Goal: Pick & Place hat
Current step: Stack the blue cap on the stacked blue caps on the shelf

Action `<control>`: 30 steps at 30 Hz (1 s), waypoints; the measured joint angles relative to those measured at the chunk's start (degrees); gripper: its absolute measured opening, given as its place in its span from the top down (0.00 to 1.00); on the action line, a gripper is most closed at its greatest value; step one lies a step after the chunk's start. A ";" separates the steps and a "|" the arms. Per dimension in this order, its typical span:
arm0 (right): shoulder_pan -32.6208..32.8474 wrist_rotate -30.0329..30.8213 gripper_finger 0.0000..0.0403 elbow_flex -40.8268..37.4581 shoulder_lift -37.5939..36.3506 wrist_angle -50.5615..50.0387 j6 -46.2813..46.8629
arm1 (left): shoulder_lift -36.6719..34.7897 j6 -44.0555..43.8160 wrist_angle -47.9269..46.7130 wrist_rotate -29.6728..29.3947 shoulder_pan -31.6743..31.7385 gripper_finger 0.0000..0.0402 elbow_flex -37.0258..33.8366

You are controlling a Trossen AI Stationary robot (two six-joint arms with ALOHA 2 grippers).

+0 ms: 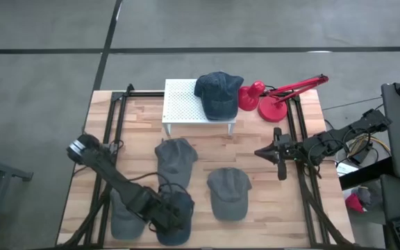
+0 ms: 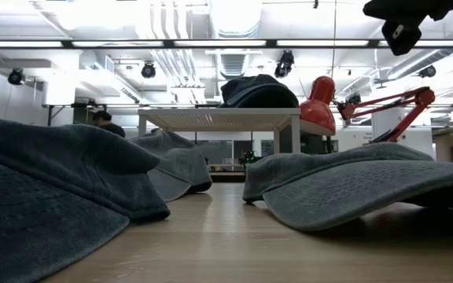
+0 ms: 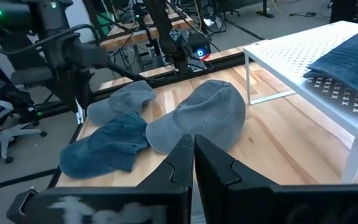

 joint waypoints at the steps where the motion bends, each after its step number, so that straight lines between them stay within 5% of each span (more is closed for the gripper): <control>1: -0.02 -0.32 0.97 0.00 0.00 0.01 -0.01 | 0.41 -1.60 0.15 0.00 -0.01 0.73 0.00; 10: -0.01 -1.11 0.97 0.00 0.07 -0.07 -0.02 | 2.90 -10.34 3.31 0.57 -0.20 0.73 -0.36; 30: 0.00 -2.44 0.97 -0.98 0.00 -0.25 -0.41 | 3.87 -12.82 2.82 4.96 -0.27 0.73 -2.66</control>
